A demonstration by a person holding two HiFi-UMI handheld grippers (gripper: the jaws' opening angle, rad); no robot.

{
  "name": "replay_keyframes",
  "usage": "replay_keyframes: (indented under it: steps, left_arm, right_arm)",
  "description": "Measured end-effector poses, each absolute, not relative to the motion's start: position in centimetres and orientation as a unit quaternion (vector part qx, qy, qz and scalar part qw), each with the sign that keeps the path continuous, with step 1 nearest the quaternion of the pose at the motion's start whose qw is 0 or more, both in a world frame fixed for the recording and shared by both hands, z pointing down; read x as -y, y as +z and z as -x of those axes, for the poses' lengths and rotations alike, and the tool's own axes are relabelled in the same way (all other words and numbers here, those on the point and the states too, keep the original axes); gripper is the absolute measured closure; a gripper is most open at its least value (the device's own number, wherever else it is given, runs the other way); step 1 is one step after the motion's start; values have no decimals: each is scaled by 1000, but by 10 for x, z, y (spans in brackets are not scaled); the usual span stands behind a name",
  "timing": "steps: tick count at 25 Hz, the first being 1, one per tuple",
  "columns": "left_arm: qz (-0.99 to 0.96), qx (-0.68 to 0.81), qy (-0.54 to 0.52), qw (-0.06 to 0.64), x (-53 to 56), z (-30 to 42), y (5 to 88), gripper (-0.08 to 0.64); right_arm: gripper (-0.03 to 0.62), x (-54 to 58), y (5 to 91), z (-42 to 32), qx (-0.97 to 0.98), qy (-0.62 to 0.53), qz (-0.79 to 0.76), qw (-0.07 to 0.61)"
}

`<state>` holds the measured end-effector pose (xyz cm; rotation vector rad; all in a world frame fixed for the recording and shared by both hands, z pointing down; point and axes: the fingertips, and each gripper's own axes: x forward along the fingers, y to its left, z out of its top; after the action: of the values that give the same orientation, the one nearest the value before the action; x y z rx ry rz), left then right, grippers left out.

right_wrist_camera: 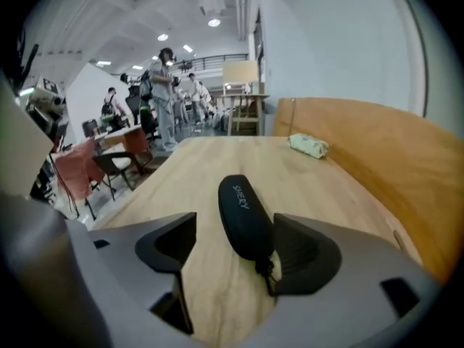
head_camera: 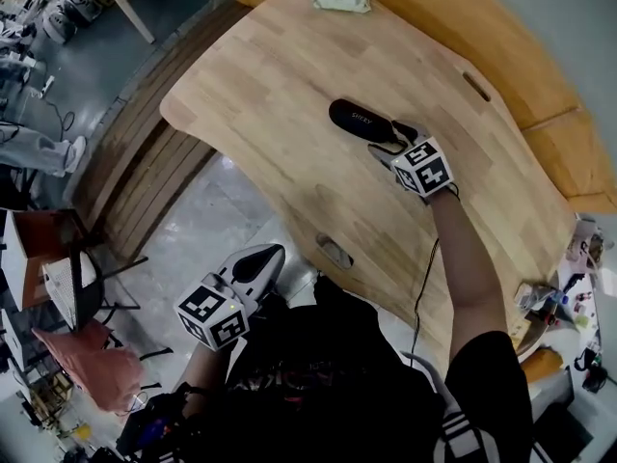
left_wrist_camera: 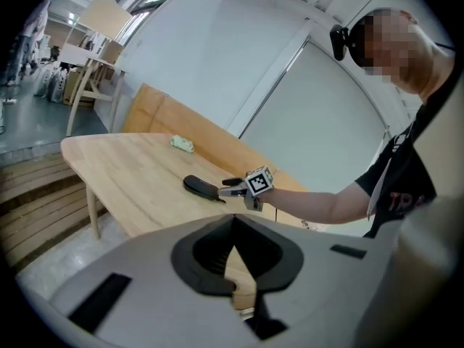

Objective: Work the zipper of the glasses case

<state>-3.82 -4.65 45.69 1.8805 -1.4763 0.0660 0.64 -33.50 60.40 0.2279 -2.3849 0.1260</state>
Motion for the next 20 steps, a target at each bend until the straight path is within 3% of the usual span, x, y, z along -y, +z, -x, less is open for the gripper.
replay_keyframes:
  steps: [7,20]
  left_arm:
    - [-704,601,22,379,35,39,455,549]
    - [-660,634,1,402,18,39,469,549]
  right_arm:
    - [219,353,648,18,887,-17,-6,460]
    - [219,359,689,36,866,-17,25,498]
